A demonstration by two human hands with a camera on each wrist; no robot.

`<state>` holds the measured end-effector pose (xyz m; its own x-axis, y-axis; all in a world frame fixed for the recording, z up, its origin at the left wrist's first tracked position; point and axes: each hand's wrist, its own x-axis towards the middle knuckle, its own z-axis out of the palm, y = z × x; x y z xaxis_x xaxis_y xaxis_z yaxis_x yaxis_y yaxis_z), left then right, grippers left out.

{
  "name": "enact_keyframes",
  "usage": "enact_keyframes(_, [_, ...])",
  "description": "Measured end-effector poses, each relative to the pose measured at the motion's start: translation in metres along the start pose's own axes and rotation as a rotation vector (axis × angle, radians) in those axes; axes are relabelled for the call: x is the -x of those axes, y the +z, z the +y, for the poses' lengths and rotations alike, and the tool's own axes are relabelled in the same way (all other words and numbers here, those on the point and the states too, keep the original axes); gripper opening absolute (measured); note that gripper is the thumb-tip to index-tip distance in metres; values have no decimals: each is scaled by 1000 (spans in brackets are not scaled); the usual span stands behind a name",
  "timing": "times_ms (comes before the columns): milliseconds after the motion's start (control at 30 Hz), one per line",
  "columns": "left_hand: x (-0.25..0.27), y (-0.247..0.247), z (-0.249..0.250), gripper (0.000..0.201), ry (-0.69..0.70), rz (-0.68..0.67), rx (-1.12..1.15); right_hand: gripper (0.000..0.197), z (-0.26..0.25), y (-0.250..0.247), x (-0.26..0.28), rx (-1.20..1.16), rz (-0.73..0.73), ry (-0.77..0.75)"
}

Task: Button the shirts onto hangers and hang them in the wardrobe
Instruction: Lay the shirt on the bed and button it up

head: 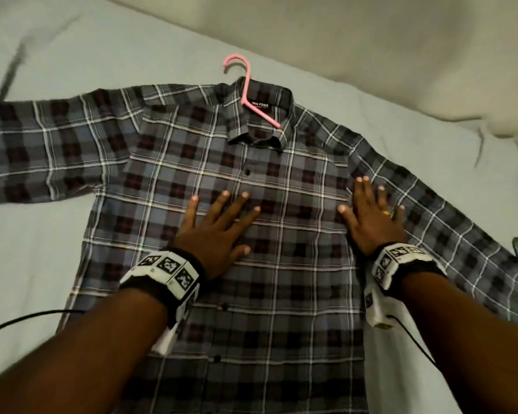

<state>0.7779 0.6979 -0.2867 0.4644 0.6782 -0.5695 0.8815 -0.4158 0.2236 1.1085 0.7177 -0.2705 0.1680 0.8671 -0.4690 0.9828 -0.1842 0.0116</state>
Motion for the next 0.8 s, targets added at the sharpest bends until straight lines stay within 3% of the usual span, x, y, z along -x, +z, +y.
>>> enact_keyframes(100, [-1, 8, 1, 66, 3, 24, 40, 55, -18, -30, -10, 6, 180, 24])
enact_keyframes(167, [-4, 11, -1, 69, 9, 31, 65, 44, -54, -60, -28, -76, 381, -34])
enact_keyframes(267, [-9, 15, -4, 72, 20, 31, 90, 45, -116, -100, -69, -172, 558, -184])
enact_keyframes(367, [-13, 23, -6, 71, 22, 62, 114, 35, -172, -120, -103, -98, 514, -287])
enact_keyframes(467, [-18, 31, -6, 72, 29, 110, 108, 43, -203, -117, -128, 121, 368, -246])
enact_keyframes(567, [-21, 38, -8, 73, 37, 163, 123, 49, -211, -109, -145, 214, 311, -244])
enact_keyframes(700, [-24, 50, -10, 80, 33, 254, 87, 34, -217, -108, -146, 254, 364, -394])
enact_keyframes(800, [-28, 53, -12, 80, 35, 291, 60, 29, -205, -115, -155, 246, 367, -263])
